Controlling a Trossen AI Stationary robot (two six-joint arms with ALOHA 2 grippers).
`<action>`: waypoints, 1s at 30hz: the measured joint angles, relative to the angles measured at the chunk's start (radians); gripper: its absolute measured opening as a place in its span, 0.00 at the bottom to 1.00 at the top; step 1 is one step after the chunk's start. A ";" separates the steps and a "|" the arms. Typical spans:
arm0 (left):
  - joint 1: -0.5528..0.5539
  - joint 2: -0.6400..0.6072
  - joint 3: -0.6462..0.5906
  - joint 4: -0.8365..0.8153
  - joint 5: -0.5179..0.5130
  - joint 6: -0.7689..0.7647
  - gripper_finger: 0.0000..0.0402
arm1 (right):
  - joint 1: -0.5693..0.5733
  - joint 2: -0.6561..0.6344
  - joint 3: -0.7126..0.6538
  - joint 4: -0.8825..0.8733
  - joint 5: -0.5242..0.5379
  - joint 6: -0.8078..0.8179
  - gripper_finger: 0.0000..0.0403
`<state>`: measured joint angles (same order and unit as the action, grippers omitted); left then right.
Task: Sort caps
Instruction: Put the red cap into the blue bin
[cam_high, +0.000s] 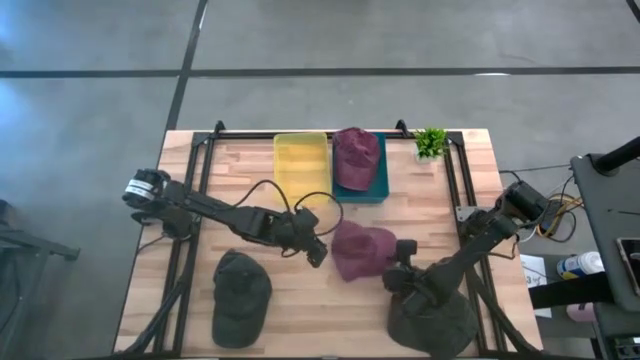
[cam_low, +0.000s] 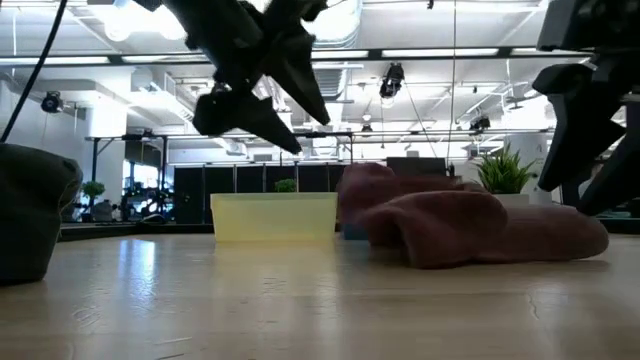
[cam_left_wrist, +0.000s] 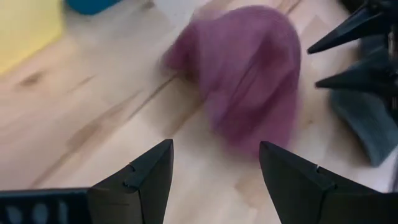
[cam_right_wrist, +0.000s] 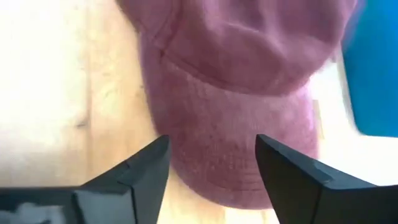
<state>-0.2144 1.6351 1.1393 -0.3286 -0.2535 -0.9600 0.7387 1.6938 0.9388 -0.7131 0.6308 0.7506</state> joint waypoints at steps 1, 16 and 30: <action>0.009 0.008 0.000 0.011 0.011 -0.003 0.58 | 0.005 -0.006 -0.001 -0.001 -0.001 0.005 0.60; 0.078 0.051 -0.194 0.206 0.138 -0.305 0.58 | 0.034 -0.226 -0.143 0.010 -0.100 0.443 0.59; 0.077 0.163 -0.348 0.672 0.115 -0.349 0.58 | -0.149 -0.345 -0.351 0.413 -0.248 0.647 0.57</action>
<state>-0.1371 1.7981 0.7917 0.3436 -0.1384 -1.3092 0.5896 1.3485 0.5877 -0.3000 0.3826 1.3979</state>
